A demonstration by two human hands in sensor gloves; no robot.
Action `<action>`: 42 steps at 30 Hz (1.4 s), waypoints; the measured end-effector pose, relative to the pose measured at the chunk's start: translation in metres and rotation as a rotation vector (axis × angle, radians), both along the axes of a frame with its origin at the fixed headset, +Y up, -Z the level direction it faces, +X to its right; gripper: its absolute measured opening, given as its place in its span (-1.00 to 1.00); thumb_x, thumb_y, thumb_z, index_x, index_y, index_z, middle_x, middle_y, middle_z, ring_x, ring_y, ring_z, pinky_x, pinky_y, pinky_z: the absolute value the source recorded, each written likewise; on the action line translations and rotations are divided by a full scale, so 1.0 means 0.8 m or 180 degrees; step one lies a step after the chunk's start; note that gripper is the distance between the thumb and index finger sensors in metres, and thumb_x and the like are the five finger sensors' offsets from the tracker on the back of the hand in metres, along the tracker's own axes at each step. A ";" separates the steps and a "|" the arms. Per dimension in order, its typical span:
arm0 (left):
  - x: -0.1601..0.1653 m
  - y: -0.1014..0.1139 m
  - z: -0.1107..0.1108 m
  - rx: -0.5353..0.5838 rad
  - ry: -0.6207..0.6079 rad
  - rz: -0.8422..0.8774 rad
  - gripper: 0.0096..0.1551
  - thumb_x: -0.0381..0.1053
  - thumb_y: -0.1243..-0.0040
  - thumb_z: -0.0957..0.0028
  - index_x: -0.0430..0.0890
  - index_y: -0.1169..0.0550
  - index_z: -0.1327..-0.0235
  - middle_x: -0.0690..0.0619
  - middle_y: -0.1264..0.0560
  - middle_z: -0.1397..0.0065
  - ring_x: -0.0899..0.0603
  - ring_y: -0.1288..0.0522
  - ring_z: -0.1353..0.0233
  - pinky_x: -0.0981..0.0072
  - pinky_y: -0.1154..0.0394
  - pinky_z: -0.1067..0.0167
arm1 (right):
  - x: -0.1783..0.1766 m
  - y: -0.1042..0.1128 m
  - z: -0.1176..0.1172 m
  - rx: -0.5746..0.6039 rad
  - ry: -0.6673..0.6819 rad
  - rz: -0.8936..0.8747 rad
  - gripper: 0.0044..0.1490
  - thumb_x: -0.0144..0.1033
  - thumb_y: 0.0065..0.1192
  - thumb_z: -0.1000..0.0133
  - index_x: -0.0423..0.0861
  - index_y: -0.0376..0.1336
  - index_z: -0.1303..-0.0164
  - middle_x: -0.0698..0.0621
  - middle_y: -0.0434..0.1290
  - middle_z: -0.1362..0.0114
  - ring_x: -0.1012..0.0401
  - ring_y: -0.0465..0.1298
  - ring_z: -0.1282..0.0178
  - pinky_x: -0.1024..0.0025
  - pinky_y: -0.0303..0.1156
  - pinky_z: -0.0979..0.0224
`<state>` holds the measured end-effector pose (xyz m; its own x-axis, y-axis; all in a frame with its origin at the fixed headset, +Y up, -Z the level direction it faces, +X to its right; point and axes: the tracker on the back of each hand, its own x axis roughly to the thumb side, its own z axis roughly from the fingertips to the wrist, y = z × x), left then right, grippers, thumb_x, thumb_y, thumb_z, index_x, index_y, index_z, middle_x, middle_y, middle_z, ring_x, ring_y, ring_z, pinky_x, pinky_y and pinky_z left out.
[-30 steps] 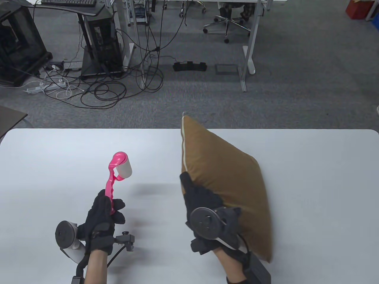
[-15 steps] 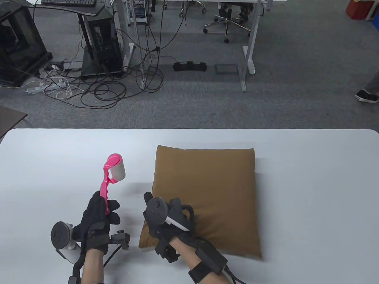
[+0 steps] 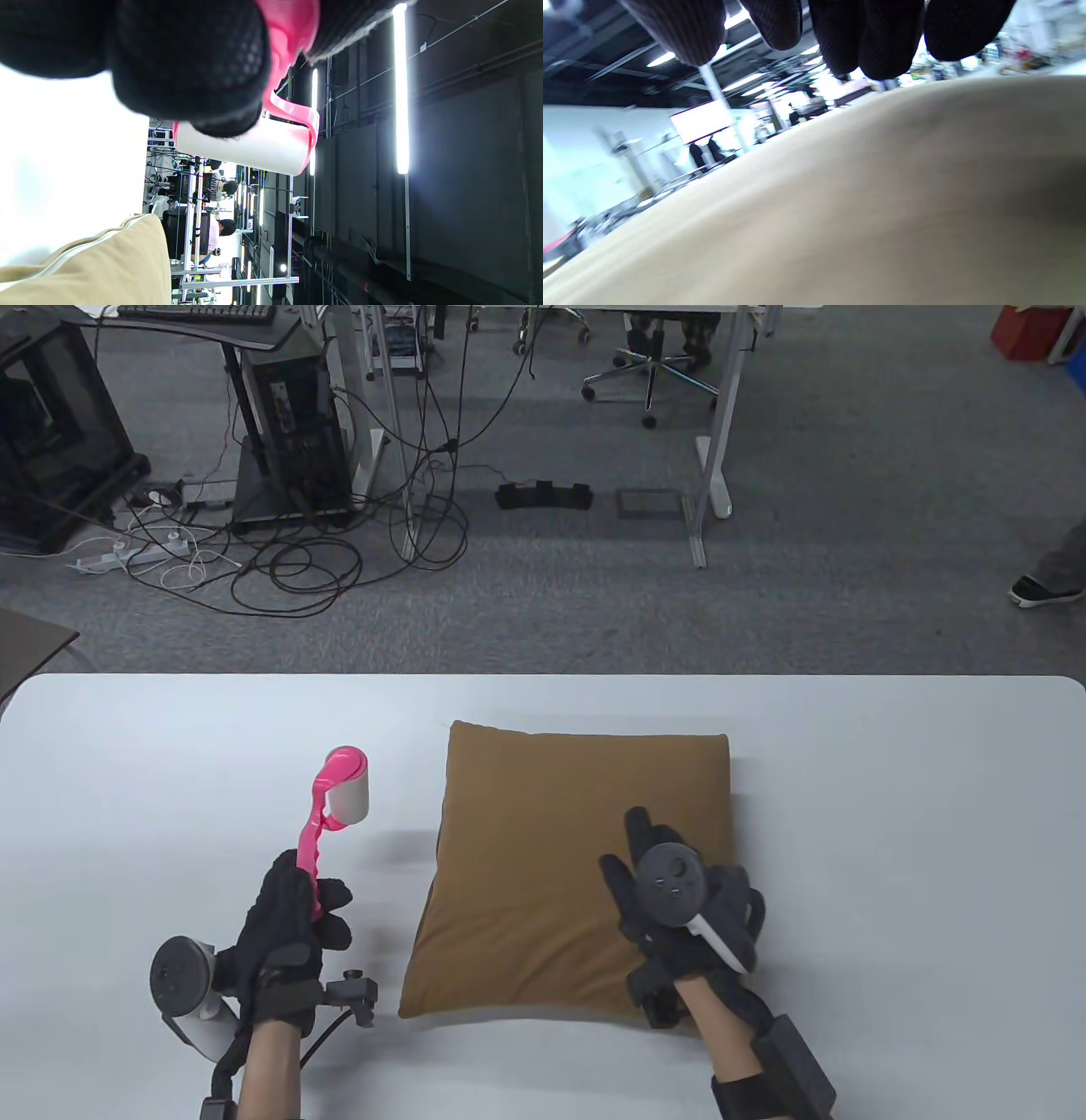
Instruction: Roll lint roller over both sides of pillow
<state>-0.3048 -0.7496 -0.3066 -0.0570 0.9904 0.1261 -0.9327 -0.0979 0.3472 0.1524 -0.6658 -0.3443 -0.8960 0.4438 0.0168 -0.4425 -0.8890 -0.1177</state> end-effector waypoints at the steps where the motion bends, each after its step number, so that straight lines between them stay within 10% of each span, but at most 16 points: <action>1: 0.000 0.000 0.000 -0.0004 0.0000 -0.0007 -0.20 0.11 -0.08 -0.14 -0.42 -0.27 -0.40 -0.15 -0.74 0.07 -0.02 -0.71 0.54 -0.01 -0.65 0.37 | 0.014 -0.004 0.001 -0.0042 -0.0078 -0.0100 -0.15 0.08 -0.06 -0.32 -0.15 -0.05 -0.71 -0.48 0.11 -0.66 -0.35 0.25 -0.50 -0.37 0.24 -0.32; 12: 0.028 0.015 -0.003 -0.0198 -0.0042 -0.0795 -0.21 0.07 -0.14 -0.11 -0.52 -0.32 -0.30 -0.21 -0.77 0.15 -0.05 -0.71 0.62 -0.04 -0.65 0.45 | 0.097 -0.072 0.004 -0.0868 -0.0308 -0.1083 0.03 0.18 -0.10 -0.30 -0.27 -0.22 -0.70 -0.56 0.20 -0.60 -0.38 0.45 -0.32 -0.33 0.35 -0.23; 27: 0.095 0.141 0.058 0.0021 -0.0172 -0.3064 -0.32 0.09 -0.25 -0.06 -0.48 -0.59 -0.09 -0.17 -0.83 0.46 0.03 -0.67 0.83 0.06 -0.67 0.66 | 0.080 -0.088 -0.012 -0.0784 -0.0204 -0.0969 -0.07 0.02 -0.10 -0.33 -0.29 -0.22 -0.69 -0.53 0.13 -0.62 -0.34 0.42 -0.34 -0.27 0.35 -0.23; 35: 0.166 0.119 0.051 -0.0218 -0.0362 -0.3897 -0.25 0.15 -0.22 -0.08 -0.47 -0.52 -0.18 -0.12 -0.81 0.37 0.03 -0.67 0.77 0.05 -0.67 0.58 | 0.080 -0.090 -0.010 -0.0793 -0.0200 -0.1001 -0.06 0.03 -0.12 -0.33 -0.29 -0.24 -0.69 -0.54 0.11 -0.62 -0.35 0.40 -0.35 -0.29 0.34 -0.24; 42: 0.188 0.093 -0.027 -0.0638 -0.0374 -0.4117 -0.16 0.17 -0.20 -0.08 -0.39 -0.32 -0.37 -0.08 -0.77 0.22 -0.03 -0.71 0.57 -0.03 -0.65 0.37 | 0.083 -0.094 -0.011 -0.0859 -0.0151 -0.1093 -0.07 0.02 -0.16 -0.33 -0.29 -0.26 -0.68 -0.55 0.08 -0.62 -0.36 0.38 -0.36 -0.30 0.32 -0.25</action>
